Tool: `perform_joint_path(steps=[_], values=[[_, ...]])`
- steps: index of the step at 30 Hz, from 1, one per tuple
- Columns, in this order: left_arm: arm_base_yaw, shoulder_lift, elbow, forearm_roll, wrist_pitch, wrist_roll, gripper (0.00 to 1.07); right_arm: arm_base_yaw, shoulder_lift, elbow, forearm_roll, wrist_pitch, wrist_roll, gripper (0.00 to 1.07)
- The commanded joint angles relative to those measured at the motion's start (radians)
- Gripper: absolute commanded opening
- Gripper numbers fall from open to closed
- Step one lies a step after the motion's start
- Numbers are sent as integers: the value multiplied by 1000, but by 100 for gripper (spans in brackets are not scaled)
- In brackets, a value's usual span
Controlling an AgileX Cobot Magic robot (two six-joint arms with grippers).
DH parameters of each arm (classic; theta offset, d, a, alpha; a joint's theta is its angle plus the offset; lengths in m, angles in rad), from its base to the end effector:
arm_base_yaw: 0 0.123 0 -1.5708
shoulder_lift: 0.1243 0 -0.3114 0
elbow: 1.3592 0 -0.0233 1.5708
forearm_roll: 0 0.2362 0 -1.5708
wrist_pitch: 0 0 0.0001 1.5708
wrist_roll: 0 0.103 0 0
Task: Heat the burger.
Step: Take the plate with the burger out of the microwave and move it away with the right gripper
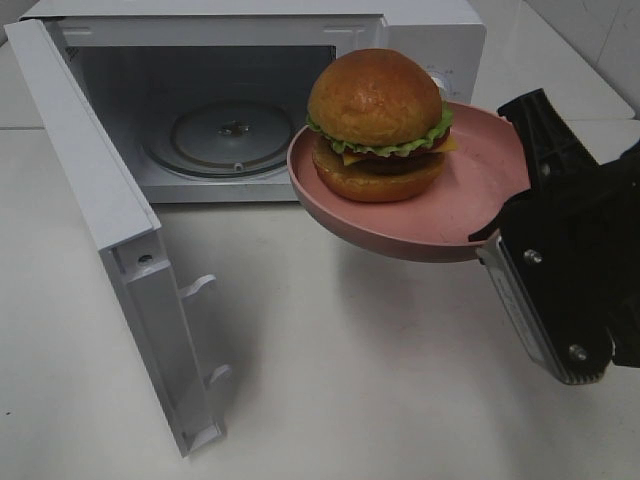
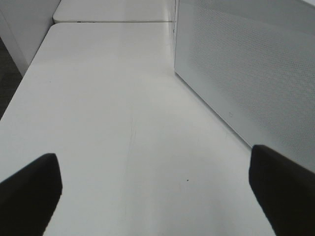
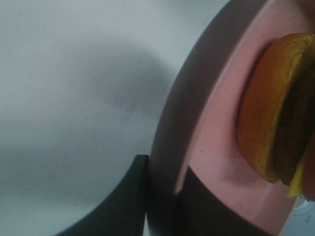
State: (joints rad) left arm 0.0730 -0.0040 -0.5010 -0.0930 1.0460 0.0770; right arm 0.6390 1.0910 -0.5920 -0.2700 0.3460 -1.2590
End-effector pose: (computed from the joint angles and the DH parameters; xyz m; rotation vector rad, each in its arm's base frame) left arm -0.0332 -0.0107 0.2667 0.0078 2.0211 -0.0159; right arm 0.1602 0.1074 0.2721 -2.0694 1.1691 -0.5378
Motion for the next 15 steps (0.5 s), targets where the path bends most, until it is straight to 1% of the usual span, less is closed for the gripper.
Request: perform_joint_path(steps=[1,9,15], values=[[1,-21,4,1,-7,-7,98,-7,-45,6,-15,-54,11,1],[1,-21,4,1,-7,-7,98,-7,-133,32,-17,29,40,1],[1,-21,4,1,-7,-7,98,-7,-189,32,-81,92,146,1]])
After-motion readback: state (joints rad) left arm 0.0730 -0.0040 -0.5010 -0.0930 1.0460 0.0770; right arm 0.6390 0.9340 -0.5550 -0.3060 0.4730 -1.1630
